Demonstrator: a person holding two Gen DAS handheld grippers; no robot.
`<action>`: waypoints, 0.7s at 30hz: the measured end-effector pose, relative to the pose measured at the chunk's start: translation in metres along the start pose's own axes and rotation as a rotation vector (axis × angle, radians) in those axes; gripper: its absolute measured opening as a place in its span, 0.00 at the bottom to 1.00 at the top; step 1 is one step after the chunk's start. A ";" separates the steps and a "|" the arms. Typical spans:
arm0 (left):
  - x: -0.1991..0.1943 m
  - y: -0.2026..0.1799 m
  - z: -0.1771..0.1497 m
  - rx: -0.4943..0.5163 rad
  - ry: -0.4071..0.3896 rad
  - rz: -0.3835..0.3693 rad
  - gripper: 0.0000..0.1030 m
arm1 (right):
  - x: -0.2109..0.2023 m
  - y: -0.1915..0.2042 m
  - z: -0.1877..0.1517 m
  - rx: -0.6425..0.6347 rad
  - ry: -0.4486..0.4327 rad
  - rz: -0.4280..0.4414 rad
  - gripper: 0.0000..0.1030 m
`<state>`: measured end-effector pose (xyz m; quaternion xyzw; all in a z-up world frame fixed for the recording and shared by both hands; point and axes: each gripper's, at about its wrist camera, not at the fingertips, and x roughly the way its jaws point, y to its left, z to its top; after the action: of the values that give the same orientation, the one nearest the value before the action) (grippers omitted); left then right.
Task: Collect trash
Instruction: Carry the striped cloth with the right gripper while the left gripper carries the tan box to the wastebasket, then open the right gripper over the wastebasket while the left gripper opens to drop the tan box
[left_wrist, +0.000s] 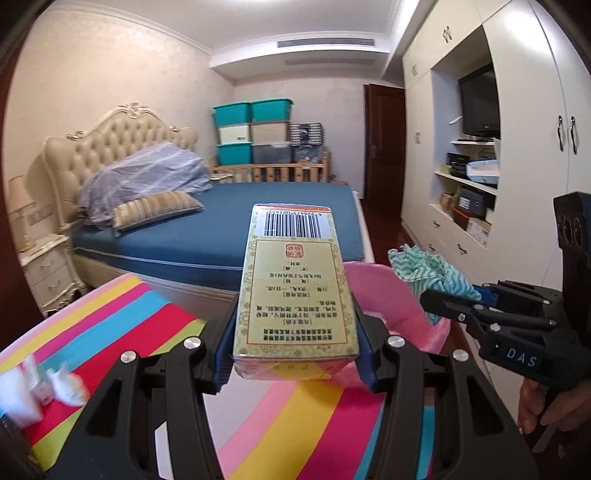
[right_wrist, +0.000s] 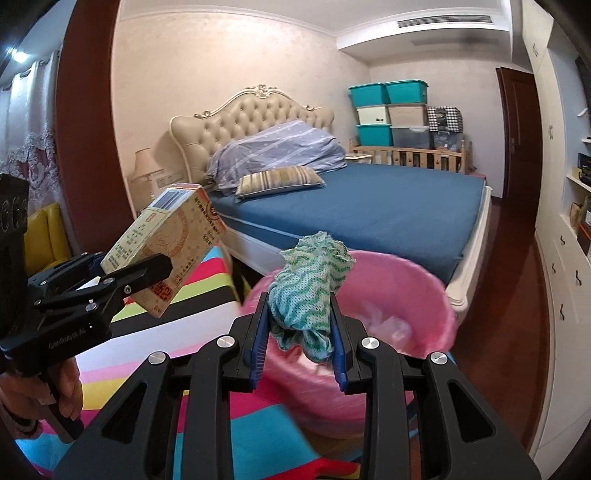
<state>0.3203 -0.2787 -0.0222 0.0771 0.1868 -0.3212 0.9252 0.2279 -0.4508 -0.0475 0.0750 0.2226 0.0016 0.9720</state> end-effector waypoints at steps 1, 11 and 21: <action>0.009 -0.003 0.003 0.002 0.005 -0.015 0.50 | 0.002 -0.004 0.000 0.004 0.001 -0.005 0.29; 0.083 -0.029 0.022 0.003 0.056 -0.132 0.51 | 0.031 -0.043 0.011 0.040 -0.001 -0.017 0.34; 0.084 0.001 0.015 -0.072 0.049 -0.045 0.81 | 0.022 -0.070 0.011 0.120 -0.044 -0.059 0.56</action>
<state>0.3867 -0.3295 -0.0417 0.0473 0.2226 -0.3328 0.9151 0.2501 -0.5212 -0.0570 0.1265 0.2029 -0.0420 0.9701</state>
